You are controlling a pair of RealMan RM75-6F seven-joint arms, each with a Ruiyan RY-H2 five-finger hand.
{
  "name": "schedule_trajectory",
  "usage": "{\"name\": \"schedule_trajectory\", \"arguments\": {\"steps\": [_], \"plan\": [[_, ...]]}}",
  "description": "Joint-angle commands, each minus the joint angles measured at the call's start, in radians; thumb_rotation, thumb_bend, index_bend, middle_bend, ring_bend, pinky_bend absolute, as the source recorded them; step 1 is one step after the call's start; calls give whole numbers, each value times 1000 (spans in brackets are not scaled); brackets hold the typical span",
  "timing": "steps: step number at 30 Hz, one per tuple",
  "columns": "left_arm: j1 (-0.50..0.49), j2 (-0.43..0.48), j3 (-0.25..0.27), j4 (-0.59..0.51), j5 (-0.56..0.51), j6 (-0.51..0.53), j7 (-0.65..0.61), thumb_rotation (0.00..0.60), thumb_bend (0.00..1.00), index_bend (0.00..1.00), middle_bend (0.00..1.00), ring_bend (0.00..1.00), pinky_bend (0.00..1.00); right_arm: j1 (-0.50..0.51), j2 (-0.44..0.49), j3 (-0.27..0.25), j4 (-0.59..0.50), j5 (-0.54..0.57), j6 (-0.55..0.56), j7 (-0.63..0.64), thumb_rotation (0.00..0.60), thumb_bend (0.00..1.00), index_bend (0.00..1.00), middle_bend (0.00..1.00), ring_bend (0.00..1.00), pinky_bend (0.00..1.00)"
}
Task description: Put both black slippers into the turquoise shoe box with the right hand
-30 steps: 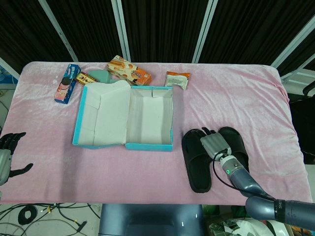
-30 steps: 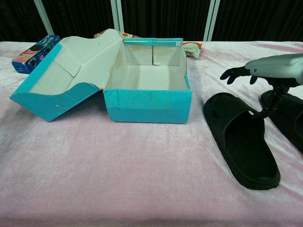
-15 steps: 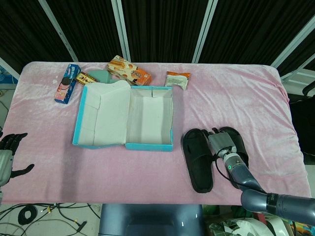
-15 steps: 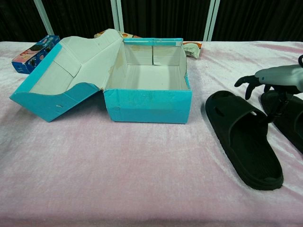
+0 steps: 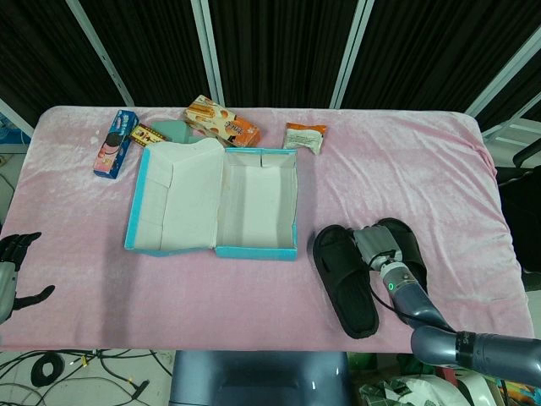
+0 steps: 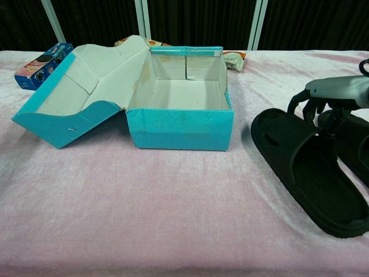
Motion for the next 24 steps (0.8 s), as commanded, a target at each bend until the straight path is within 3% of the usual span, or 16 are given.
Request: {"name": "schedule_trajectory", "arguments": {"steps": [1,8,13,15,19,24], "plan": [[-1,-2,-1,3,2,0,-2,600,4,170,191,124,38,-16,58,14,-77,-41,50,16,600,181,519,544,310,233],[-8,-6,-6,6,6,-3,-3,600,4,170,191,123,38,-36,183,28,-194,-91,87,41,600,181,519,541,310,233],[-14,-6,-9,1,4,-8,6,600,4,170,191,123,38,-66,311,56,-258,-145,34,148,600,182,518,538,310,233],[-17,-4,-10,-6,8,-8,14,600,4,170,191,123,38,-77,342,96,-265,-156,5,238,600,181,518,538,310,232],[-20,-4,-10,-18,10,-8,27,600,4,170,191,123,38,-74,341,164,-258,-155,-23,357,600,181,518,538,309,213],[-22,-5,-9,-23,5,-14,35,600,4,170,191,123,38,1,271,197,-238,-60,-1,326,600,181,519,538,309,191]]}}
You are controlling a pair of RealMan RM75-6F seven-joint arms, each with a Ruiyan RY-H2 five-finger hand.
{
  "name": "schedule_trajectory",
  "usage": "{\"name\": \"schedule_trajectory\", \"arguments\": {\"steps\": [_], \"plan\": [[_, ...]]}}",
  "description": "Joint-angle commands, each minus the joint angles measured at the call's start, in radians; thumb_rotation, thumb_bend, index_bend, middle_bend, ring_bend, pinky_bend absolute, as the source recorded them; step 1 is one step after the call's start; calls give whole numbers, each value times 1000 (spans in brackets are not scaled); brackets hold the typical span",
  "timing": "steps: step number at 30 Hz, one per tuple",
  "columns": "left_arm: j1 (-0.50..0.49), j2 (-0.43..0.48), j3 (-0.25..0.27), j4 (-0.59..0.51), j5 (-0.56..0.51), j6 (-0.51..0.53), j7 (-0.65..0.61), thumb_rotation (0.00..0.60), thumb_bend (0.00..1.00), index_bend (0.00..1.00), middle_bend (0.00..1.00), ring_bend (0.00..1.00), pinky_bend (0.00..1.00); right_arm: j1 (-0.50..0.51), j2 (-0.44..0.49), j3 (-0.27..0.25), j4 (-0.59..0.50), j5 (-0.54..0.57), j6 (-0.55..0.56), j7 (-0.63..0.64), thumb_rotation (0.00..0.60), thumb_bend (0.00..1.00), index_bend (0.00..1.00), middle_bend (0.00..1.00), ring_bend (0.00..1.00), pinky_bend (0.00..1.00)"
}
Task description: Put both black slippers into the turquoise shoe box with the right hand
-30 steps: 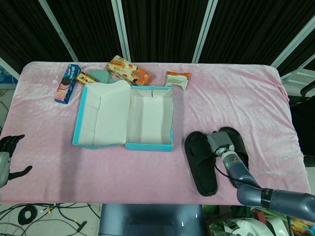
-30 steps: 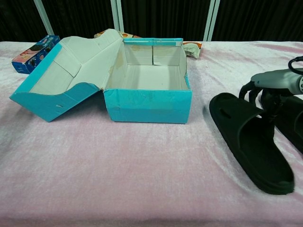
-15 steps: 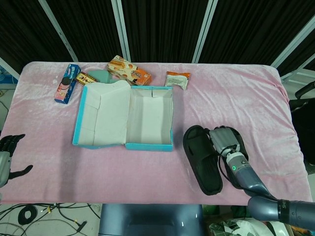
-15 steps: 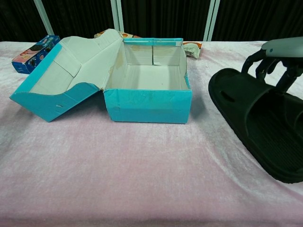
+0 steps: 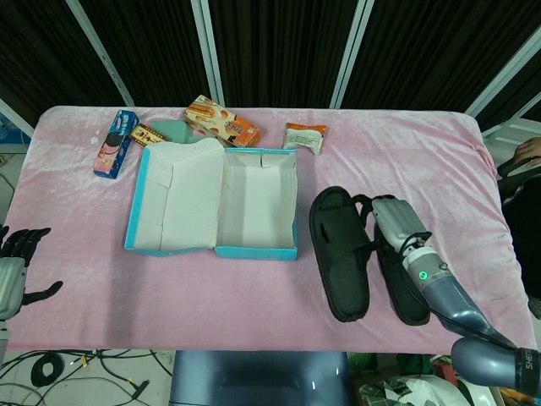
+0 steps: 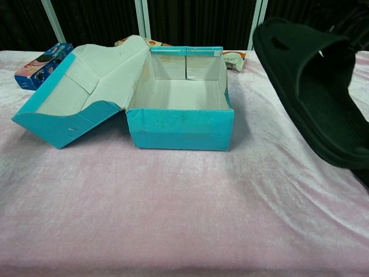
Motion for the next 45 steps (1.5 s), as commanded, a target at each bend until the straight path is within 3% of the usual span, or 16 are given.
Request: {"name": "schedule_trajectory", "arguments": {"steps": [1,8,18,32,45], "plan": [[0,-1,1,0,-3,-3,1,600,4,170,191,123,38,75,-61,20,18,100,13,-52,600,181,519,538,309,190],[3,-3,4,13,-18,-11,-7,600,5,170,190,124,38,230,-203,38,54,342,140,-207,600,182,519,538,307,186],[7,-10,11,28,-33,-24,-14,600,4,170,189,123,38,377,-322,128,133,589,253,-332,600,182,519,540,308,166],[5,-18,9,34,-52,-39,-6,600,4,170,187,123,38,518,-459,211,309,773,319,-477,600,182,519,554,309,166],[4,-23,6,50,-78,-58,-17,600,4,170,184,124,38,587,-589,261,524,807,369,-593,600,181,529,566,312,147]]}}
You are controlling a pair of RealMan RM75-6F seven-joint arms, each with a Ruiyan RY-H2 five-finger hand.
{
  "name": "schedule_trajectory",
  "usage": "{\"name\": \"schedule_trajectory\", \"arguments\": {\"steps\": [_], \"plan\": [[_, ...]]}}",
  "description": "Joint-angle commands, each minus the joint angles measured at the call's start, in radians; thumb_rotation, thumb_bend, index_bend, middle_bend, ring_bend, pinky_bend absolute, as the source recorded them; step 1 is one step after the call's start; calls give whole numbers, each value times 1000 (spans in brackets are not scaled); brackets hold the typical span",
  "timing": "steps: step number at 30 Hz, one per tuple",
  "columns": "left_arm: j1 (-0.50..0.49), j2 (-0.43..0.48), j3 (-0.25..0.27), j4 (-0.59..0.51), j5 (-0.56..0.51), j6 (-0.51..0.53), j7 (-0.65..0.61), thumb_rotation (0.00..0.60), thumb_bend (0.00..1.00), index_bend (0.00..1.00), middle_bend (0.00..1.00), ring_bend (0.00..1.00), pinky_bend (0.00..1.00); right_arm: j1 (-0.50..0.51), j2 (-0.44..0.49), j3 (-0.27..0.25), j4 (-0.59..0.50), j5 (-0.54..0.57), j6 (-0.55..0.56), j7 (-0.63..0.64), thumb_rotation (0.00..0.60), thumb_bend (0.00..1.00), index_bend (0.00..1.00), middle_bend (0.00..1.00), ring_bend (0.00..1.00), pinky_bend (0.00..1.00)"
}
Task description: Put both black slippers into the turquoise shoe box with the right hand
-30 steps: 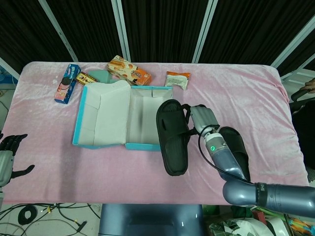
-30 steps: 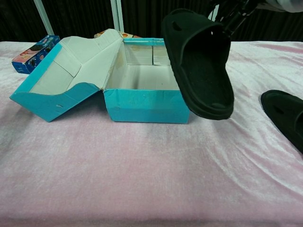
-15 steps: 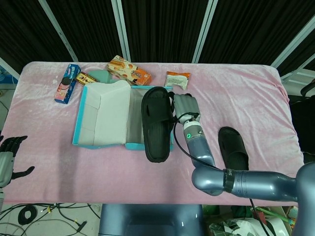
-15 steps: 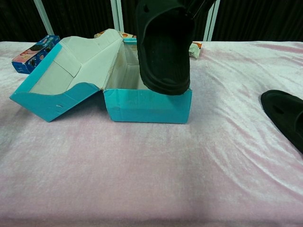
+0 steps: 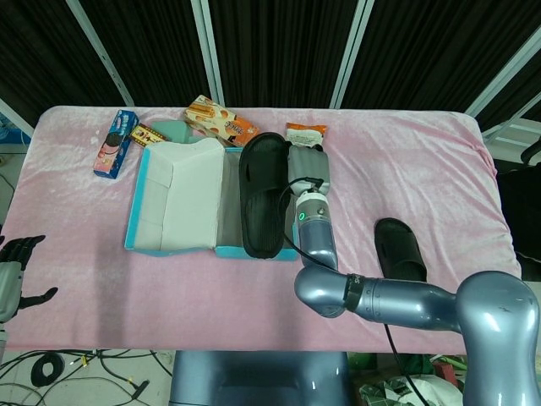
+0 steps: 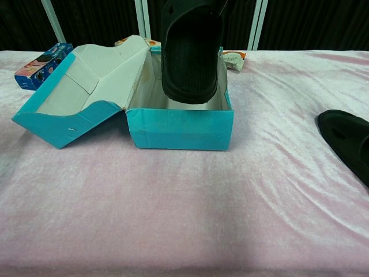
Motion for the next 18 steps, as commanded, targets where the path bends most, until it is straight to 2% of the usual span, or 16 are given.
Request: {"name": "schedule_trajectory", "arguments": {"steps": [1,5,14,18], "plan": [[-1,1,-1,0,-3,-2,1,600,4,170,184,124,38,17,-37,12,54,-10,14,-28,600,180,529,567,312,147],[-1,3,-2,-1,-7,-4,2,600,4,170,183,124,38,26,-79,27,118,-27,20,-35,600,181,536,574,314,147],[0,4,-4,0,-21,-12,-1,600,4,170,182,124,38,18,-191,9,252,-138,40,-19,600,181,553,584,324,147],[0,5,-3,-1,-21,-12,1,600,4,170,182,124,38,-3,-219,9,275,-168,20,-17,600,181,553,584,325,147]]}}
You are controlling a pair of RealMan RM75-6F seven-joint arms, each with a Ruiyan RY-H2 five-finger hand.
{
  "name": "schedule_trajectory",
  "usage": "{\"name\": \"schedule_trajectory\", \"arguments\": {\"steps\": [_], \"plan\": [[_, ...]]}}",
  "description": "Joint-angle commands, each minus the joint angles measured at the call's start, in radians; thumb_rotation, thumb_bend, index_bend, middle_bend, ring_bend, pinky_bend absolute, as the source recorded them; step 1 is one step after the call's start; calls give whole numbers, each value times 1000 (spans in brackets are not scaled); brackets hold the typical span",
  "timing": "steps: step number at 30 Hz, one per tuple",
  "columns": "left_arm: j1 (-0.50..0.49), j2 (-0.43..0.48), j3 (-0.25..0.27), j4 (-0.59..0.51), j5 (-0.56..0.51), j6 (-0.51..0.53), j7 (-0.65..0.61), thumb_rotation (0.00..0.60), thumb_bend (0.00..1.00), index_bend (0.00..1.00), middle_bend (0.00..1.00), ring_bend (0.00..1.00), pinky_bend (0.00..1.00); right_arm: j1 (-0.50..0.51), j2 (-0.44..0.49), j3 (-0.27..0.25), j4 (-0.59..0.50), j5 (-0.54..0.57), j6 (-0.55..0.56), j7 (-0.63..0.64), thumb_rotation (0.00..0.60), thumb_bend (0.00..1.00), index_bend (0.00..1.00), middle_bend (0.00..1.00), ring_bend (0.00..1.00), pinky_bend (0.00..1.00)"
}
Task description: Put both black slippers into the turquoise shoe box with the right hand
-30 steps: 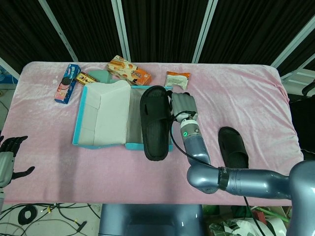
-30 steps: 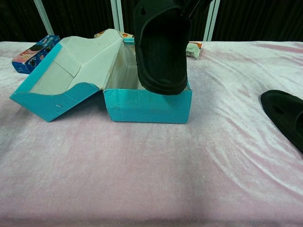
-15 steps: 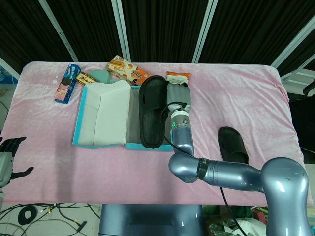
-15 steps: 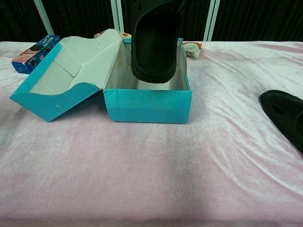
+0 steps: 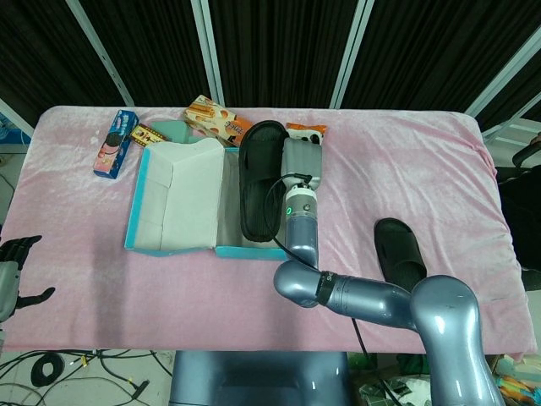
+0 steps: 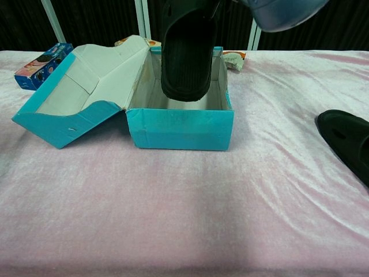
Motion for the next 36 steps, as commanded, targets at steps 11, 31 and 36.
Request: {"name": "schedule_trajectory", "arguments": {"steps": [11,31,36], "plan": [[-8,-5,-3,-3,0,-7,5,600,4,170,182,124,38,-69,-19,-50,-62,-78,-33,-97,600,181,553,579,325,147],[-7,-1,-2,-18,-4,-6,19,600,4,170,181,124,37,-68,31,-59,-94,25,-74,-339,600,181,508,475,246,134],[-7,-2,-3,-17,-8,-7,18,600,4,170,181,123,37,-71,41,-57,-95,35,-93,-366,600,179,259,290,145,130]]}}
